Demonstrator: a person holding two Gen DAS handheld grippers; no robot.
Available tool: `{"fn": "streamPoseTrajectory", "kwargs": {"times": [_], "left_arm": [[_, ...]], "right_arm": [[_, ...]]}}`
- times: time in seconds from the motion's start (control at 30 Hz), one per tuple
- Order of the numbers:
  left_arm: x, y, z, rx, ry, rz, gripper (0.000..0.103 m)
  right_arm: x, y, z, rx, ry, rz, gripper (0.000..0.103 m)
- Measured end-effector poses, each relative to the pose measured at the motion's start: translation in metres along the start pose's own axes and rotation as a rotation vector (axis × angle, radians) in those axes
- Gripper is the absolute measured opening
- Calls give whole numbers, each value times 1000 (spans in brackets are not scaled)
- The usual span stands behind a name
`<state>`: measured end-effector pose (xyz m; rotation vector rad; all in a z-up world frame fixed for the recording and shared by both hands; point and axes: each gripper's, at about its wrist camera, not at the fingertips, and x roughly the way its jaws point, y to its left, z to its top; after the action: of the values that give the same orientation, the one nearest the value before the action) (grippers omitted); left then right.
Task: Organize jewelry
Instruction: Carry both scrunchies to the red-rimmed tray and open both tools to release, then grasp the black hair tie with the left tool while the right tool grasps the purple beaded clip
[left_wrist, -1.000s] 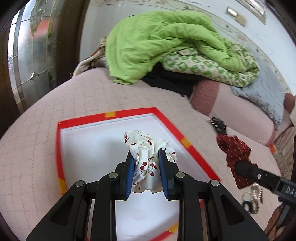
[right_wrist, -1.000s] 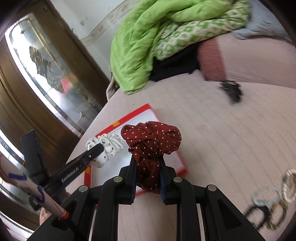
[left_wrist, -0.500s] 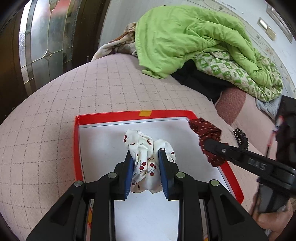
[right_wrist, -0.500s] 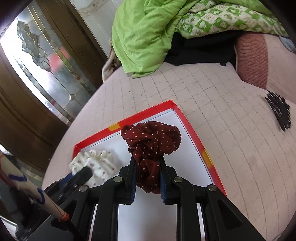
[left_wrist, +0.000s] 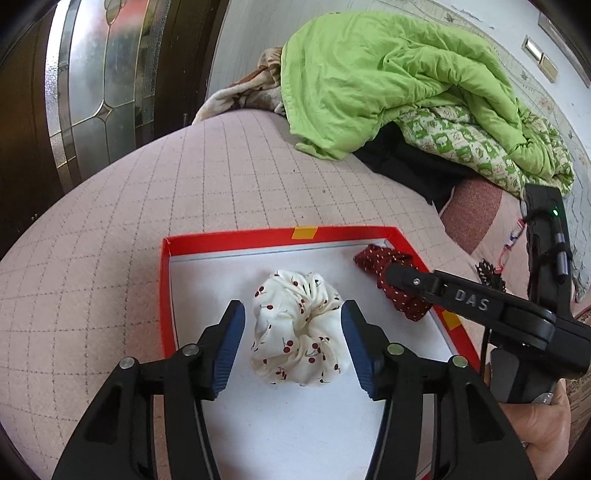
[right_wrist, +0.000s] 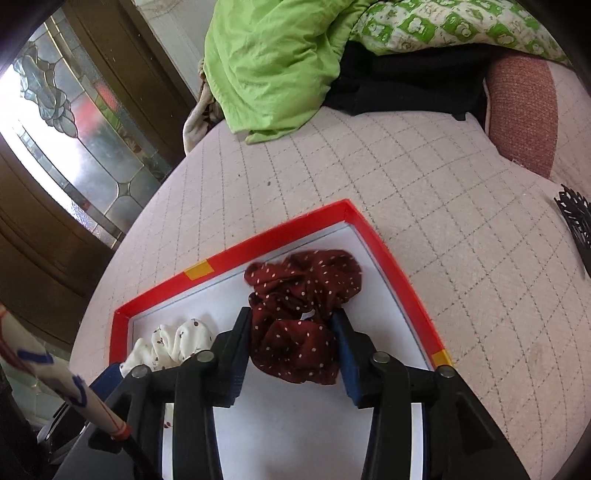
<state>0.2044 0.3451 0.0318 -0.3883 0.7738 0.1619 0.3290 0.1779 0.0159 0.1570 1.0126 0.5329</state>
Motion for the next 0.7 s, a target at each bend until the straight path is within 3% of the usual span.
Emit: {"fn": "streamPoseTrajectory", "kwargs": {"times": [0.2, 0.37, 0.57, 0.7], "left_arm": [[-18, -3, 4, -21, -44, 5, 60], [-32, -14, 7, 1, -84, 0, 60], [-38, -53, 1, 71, -93, -49, 60], [-41, -94, -13, 143, -88, -93, 61]], "right_arm": [[-24, -2, 1, 5, -36, 36, 57], [-51, -5, -5, 14, -61, 70, 57], [-116, -30, -45, 36, -136, 90, 57], [-164, -61, -95, 81, -185, 71, 57]]}}
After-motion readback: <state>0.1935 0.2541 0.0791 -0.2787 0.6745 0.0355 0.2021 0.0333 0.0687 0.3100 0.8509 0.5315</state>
